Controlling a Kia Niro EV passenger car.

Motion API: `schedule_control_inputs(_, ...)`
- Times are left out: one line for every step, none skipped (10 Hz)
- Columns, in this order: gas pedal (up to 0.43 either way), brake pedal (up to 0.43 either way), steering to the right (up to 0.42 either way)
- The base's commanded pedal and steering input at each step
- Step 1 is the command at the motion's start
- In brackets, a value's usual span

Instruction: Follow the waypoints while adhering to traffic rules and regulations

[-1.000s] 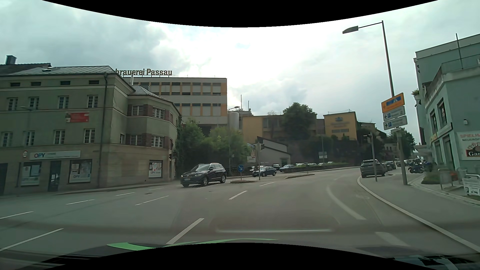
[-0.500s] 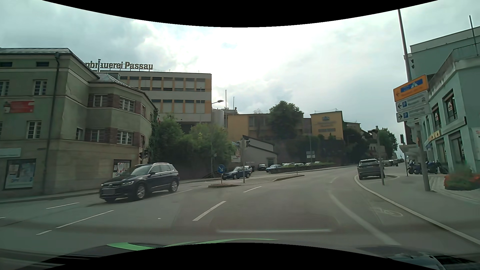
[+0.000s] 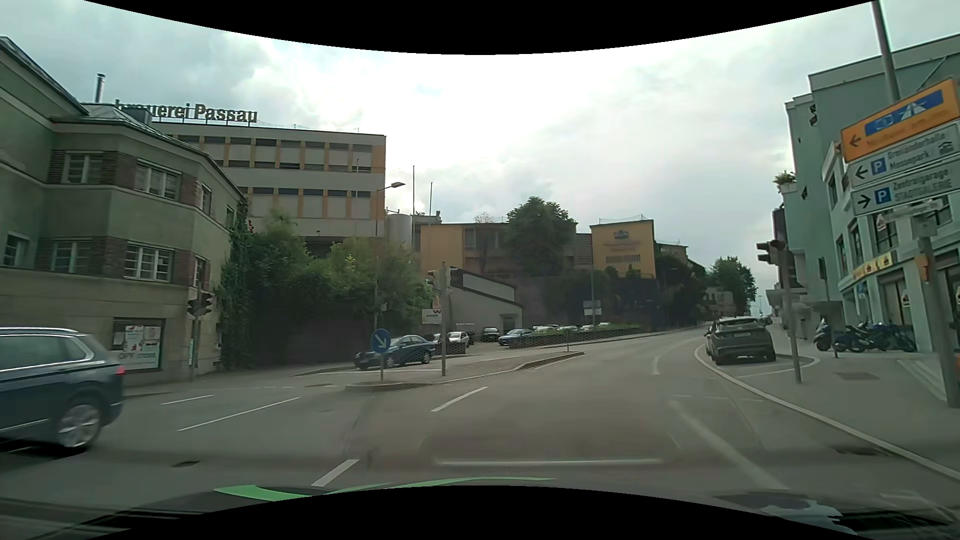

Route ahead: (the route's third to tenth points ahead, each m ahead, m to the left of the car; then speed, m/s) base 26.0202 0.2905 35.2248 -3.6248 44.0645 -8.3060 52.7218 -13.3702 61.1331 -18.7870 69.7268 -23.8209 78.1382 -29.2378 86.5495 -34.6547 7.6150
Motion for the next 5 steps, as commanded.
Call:
schedule_control_inputs(0.331, 0.000, 0.097)
schedule_control_inputs(0.331, 0.000, 0.098)
schedule_control_inputs(0.331, 0.000, 0.099)
schedule_control_inputs(0.331, 0.000, 0.099)
schedule_control_inputs(0.331, 0.000, 0.100)
